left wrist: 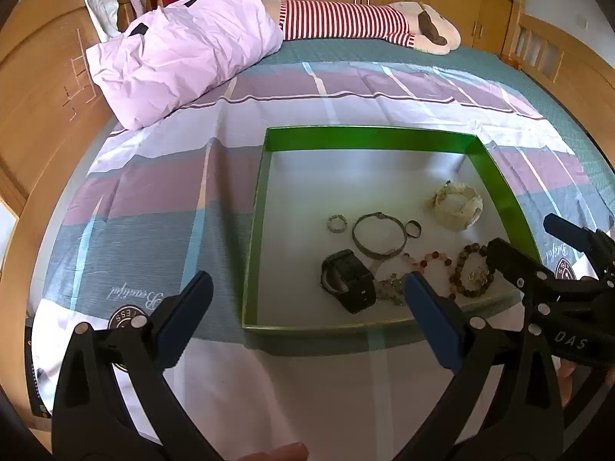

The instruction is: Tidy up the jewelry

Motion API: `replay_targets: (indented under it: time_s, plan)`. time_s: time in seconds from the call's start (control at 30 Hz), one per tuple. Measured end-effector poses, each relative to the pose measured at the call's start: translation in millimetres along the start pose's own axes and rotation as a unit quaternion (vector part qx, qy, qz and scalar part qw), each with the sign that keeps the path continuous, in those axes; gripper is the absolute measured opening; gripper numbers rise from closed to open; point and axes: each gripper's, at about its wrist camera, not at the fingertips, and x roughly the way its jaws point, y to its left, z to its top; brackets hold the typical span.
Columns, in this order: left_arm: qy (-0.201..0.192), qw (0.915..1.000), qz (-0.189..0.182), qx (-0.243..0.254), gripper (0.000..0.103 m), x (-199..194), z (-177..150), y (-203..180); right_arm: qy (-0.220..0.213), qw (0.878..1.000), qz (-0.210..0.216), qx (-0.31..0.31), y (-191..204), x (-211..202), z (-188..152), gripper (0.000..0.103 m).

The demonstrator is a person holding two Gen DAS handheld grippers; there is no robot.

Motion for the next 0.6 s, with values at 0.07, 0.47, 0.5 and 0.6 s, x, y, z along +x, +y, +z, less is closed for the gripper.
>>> replay_targets:
  time_s: [0.07, 0.47, 0.5, 0.6]
  plan:
    - [0.002, 1.0000, -0.001, 0.003, 0.101, 1.1, -0.3, -1.3, 0.001, 1.000, -0.001, 0.002, -0.8, 0.4, -0.2, 0.102]
    - [0.003, 1.0000, -0.002, 0.004, 0.101, 3.0, -0.9, -1.8, 0.002, 1.000, -0.007, 0.003, -0.9, 2.2, 0.2, 0.102]
    - [0.004, 1.0000, -0.002, 0.003, 0.101, 3.5, -1.5, -2.1, 0.003, 1.000, -0.008, 0.003, -1.0, 2.3, 0.0, 0.102]
    - [0.005, 1.0000, -0.001, 0.002, 0.101, 5.0, -2.5, -2.6, 0.004, 1.000, -0.010, 0.004, -0.8, 2.8, -0.5, 0.102]
